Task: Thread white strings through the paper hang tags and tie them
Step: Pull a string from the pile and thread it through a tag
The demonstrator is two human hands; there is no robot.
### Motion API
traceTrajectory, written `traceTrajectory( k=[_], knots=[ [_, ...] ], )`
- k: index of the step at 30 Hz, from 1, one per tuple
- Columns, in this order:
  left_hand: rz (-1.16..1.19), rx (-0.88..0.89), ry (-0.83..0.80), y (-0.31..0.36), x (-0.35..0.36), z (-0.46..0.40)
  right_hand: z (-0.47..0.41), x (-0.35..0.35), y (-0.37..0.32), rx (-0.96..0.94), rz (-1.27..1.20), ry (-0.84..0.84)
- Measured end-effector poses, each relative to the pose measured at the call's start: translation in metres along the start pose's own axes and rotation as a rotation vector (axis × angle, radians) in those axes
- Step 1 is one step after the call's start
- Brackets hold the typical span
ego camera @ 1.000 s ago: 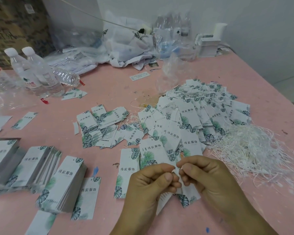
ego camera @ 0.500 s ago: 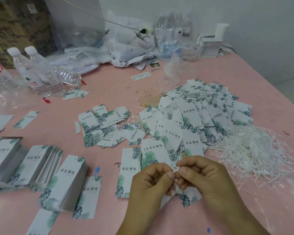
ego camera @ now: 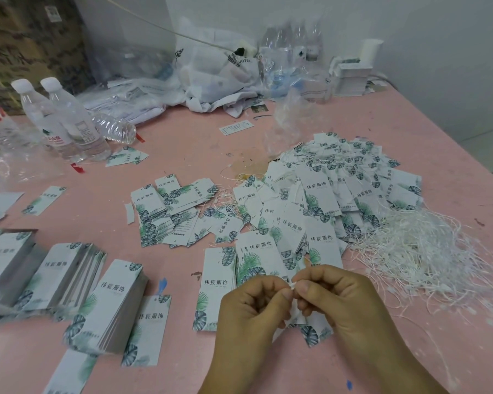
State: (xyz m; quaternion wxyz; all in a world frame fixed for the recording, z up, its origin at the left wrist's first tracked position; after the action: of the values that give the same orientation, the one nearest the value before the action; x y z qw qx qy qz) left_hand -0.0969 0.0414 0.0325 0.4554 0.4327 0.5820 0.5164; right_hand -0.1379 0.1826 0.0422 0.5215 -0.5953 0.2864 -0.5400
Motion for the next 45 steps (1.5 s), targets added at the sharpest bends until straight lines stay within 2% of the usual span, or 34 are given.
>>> traceTrajectory(
  k=[9,37,45],
  knots=[
    [-0.003,-0.021,0.002,0.0005,-0.0003,0.0007,-0.0007,0.0005,0.0036,0.029,-0.123,0.006],
    [0.039,-0.033,0.018,-0.0055,-0.0014,-0.001,0.0024,0.0062,0.0022,0.006,-0.048,0.029],
    [0.085,0.002,-0.033,-0.0081,0.0008,-0.0005,-0.0004,0.0032,0.0043,0.027,-0.055,0.007]
  ],
)
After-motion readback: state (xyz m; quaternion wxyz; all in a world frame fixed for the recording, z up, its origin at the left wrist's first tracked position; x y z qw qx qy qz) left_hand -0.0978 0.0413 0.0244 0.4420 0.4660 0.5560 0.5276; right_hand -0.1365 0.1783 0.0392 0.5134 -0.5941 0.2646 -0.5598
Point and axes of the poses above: each hand's wrist, its own z-axis away from the middle knuckle, its own x-axis out of the palm, y = z × x, the point moved 4 cm from there along -z, towards the middle knuckle, and after that the axes turned 12 degrees about -z, right-handed, at the moved point
